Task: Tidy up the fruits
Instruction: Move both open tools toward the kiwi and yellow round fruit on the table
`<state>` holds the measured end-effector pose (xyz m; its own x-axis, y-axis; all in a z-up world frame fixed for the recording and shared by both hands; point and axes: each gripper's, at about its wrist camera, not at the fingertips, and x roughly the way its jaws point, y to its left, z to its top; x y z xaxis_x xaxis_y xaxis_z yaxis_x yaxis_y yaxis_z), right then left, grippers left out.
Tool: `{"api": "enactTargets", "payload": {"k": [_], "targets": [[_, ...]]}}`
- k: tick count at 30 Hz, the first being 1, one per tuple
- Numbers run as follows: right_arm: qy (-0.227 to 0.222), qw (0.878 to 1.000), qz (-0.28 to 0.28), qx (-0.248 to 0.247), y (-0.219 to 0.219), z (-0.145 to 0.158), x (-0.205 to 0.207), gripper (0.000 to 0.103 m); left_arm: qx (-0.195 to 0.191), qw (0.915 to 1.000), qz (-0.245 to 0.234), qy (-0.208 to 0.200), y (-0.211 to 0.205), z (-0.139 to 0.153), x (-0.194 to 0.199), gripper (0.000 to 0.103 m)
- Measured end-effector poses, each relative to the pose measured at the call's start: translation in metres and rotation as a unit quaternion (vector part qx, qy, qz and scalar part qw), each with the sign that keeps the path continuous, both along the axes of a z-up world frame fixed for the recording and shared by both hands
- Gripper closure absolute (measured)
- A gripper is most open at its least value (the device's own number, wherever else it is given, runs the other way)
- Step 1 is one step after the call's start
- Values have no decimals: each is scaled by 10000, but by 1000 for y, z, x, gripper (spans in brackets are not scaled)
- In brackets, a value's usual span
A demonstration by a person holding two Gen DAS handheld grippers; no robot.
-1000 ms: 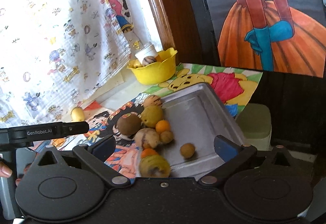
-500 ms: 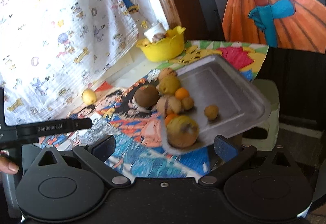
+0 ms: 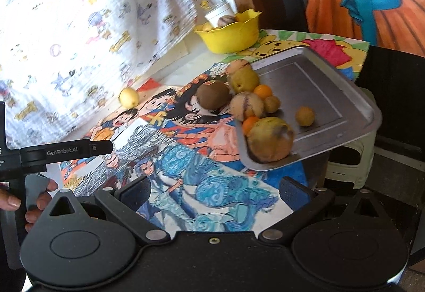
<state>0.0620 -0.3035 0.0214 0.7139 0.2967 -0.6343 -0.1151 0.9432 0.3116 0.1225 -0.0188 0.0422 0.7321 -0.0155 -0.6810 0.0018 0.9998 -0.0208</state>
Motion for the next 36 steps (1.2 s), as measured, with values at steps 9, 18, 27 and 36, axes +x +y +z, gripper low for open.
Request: {"api": "enactTargets", "payload": {"k": [9,18,27,36], "targets": [[-166,9984,500,-186,32,18,19,1,-42,9997,233,-12,30,2,-1,0],[-641,9952,730,-88,62,46,51,1,76,9989,357,-287,61,19,14,0],[-295,9974,88,647,76,24,107,1,422,9968,-57,-676,75,15,63,0],[-188,9845,-1239,1225,86,-21,156,1,246,9965,-301,-742,87,-10,129,0]]}}
